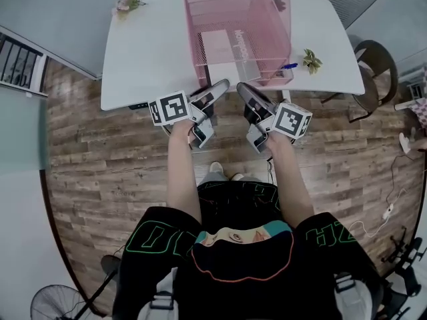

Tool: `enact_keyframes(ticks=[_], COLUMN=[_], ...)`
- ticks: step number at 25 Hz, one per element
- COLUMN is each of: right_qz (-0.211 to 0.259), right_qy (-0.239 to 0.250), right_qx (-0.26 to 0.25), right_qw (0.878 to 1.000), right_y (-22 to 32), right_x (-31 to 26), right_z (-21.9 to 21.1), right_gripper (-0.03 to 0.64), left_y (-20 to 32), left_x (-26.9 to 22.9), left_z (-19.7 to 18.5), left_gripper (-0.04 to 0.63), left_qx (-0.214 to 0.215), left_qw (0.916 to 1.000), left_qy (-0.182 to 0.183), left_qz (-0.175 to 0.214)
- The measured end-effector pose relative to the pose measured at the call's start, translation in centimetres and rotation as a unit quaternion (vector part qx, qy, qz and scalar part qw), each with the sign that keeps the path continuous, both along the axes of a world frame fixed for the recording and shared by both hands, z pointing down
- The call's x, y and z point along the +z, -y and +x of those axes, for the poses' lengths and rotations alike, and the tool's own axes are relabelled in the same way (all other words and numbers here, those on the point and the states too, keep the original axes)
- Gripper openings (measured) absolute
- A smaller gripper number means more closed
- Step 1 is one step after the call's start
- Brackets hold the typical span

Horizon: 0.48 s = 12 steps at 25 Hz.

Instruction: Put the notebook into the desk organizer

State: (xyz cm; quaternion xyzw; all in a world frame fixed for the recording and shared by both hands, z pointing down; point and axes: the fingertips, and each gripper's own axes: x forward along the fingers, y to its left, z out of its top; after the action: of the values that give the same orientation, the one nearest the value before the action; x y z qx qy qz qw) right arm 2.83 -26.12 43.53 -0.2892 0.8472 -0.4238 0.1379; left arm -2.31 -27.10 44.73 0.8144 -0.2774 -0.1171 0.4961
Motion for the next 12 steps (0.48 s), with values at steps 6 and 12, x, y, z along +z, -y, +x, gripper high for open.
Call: enact_keyframes(ticks=[6, 12], right_qz=[-0.008, -0.059], right_qy=[-0.037, -0.046], right_qx=[0.033, 0.079], right_qw=[0.999, 0.994], right_y=[2.5, 3.9], right_x=[0.0, 0.3], right_z=[-0.7, -0.4], right_gripper=[0.015, 0.015], left_y=[-0.7, -1.7], left_x=[-0.1, -1.6], left_z=[-2.5, -3.4], left_gripper=[0.237, 0.112], left_qx=[-0.013, -0.019], left_qw=[0.9999, 0.9978], left_qy=[0.0, 0.031], left_qz=[0.009, 0.055])
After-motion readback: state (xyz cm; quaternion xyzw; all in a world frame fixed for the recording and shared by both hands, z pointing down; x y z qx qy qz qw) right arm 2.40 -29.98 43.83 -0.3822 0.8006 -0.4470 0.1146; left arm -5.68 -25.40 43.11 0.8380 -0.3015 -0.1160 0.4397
